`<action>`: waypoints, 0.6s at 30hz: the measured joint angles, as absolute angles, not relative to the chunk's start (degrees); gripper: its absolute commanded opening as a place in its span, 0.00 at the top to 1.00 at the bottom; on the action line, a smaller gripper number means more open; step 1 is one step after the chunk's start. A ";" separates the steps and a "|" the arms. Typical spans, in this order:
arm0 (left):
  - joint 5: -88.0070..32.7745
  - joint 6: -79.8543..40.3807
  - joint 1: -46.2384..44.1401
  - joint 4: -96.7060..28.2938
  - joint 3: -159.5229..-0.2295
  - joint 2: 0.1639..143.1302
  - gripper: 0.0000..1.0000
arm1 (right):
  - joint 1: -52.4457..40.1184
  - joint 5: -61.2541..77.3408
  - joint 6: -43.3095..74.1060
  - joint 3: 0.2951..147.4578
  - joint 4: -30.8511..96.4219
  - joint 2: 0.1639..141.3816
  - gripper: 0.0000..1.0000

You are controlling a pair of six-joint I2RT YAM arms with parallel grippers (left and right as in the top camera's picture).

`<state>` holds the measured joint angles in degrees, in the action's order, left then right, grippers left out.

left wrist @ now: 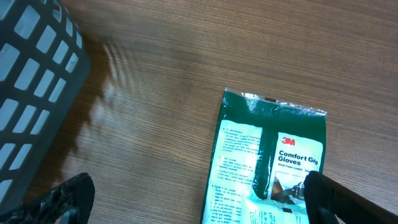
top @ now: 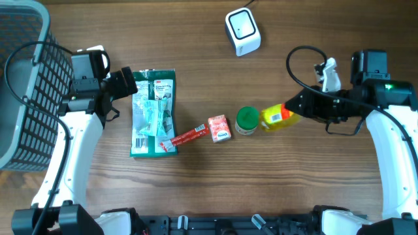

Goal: Scan the item barcode
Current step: 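Carry the bottle up to the white scanner and hold it before the window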

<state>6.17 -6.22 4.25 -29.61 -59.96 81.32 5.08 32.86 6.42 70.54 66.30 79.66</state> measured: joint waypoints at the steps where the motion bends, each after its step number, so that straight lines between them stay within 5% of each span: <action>1: 6.17 -6.22 4.25 -29.61 -59.96 81.32 0.00 | 5.08 30.89 7.27 70.57 65.98 79.66 0.86; 4: 6.17 -6.22 4.25 -29.61 -59.96 81.32 0.00 | 3.99 25.82 8.75 74.00 68.42 80.09 0.85; 10: 6.20 -6.22 4.25 -29.63 -59.96 81.32 0.00 | -6.46 16.01 9.89 104.27 79.02 87.72 0.78; 18: 6.20 -6.22 4.25 -29.61 -59.96 81.32 0.00 | -17.32 -1.06 10.07 112.66 66.89 101.78 0.81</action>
<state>6.20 -6.22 4.25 -29.61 -59.96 81.32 -17.32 -1.06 10.07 112.66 66.89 101.78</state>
